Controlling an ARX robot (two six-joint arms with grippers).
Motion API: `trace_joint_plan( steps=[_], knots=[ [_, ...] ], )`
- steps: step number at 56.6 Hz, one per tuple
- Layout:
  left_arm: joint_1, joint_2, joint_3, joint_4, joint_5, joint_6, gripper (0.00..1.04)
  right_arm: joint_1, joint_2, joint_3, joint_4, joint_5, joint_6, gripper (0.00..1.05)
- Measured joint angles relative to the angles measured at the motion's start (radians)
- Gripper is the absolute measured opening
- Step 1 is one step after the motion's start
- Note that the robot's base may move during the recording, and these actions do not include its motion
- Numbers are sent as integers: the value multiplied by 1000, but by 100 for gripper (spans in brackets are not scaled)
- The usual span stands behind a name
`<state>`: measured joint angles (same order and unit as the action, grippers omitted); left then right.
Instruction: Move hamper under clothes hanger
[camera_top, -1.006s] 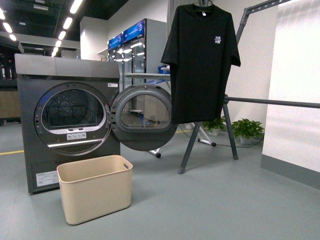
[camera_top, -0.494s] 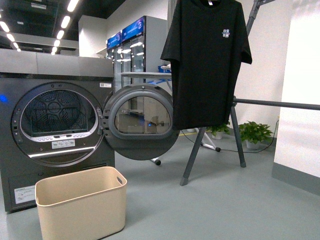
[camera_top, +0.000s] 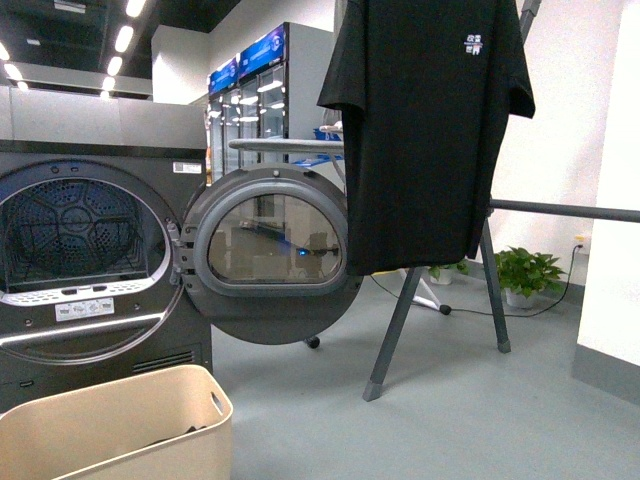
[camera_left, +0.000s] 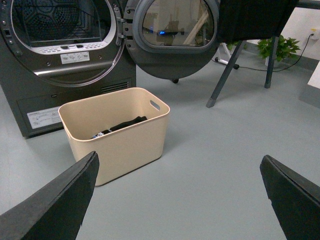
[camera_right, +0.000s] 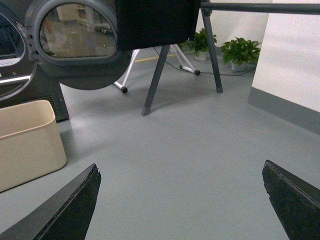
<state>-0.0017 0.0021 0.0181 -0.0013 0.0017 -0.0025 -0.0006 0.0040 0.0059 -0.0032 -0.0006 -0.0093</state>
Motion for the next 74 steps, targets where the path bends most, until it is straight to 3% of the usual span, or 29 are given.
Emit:
trace_joint_plan(
  steps=[74],
  knots=[
    [0,1,0,-1,-2,0,98,0,0,0,0,1,0,97]
  ],
)
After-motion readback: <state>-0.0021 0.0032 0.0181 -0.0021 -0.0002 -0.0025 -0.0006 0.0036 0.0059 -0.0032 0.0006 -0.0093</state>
